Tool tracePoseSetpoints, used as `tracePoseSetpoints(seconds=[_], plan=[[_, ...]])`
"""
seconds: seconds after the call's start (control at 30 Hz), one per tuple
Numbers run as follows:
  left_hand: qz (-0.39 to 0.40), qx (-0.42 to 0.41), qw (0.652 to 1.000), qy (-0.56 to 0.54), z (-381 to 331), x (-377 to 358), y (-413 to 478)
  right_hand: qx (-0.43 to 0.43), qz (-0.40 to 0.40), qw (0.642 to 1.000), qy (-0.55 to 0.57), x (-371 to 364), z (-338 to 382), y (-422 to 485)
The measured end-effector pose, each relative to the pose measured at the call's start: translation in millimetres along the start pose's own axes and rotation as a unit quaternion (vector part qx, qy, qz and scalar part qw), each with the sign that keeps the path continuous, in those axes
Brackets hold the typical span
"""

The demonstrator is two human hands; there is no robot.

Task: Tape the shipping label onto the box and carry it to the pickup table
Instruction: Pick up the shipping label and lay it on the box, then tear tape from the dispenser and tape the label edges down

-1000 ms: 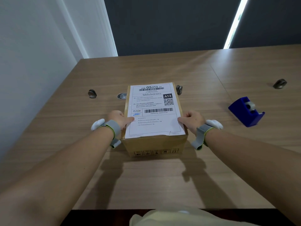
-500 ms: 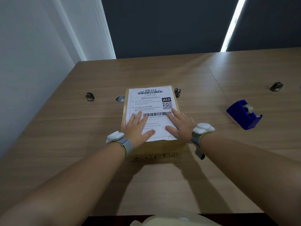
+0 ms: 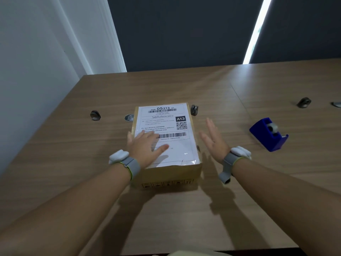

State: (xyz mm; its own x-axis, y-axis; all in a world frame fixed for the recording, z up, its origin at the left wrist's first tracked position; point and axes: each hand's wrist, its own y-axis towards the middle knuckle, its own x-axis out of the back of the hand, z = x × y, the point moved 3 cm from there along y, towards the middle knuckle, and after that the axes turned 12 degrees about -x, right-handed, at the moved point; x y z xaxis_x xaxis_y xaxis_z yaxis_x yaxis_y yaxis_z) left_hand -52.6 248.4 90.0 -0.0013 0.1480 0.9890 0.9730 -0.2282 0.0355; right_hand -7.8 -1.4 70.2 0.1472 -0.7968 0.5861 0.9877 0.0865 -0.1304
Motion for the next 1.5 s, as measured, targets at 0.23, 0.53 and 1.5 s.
tracePoseSetpoints(seconds=[0.23, 0.53, 1.5], plan=[[-0.012, -0.085, 0.994, -0.066, -106.3, 25.4, 82.0, -0.153, -0.026, 0.983, 0.097, 88.9, -68.3, 13.7], [0.142, -0.149, 0.972, -0.115, -248.9, -38.4, 171.6, -0.249, -0.099, 0.961, 0.069, 200.3, -140.9, 37.1], [0.118, -0.120, 0.975, -0.146, -360.2, -163.0, 299.7, -0.401, 0.160, 0.892, 0.134, 244.3, -250.6, 129.0]])
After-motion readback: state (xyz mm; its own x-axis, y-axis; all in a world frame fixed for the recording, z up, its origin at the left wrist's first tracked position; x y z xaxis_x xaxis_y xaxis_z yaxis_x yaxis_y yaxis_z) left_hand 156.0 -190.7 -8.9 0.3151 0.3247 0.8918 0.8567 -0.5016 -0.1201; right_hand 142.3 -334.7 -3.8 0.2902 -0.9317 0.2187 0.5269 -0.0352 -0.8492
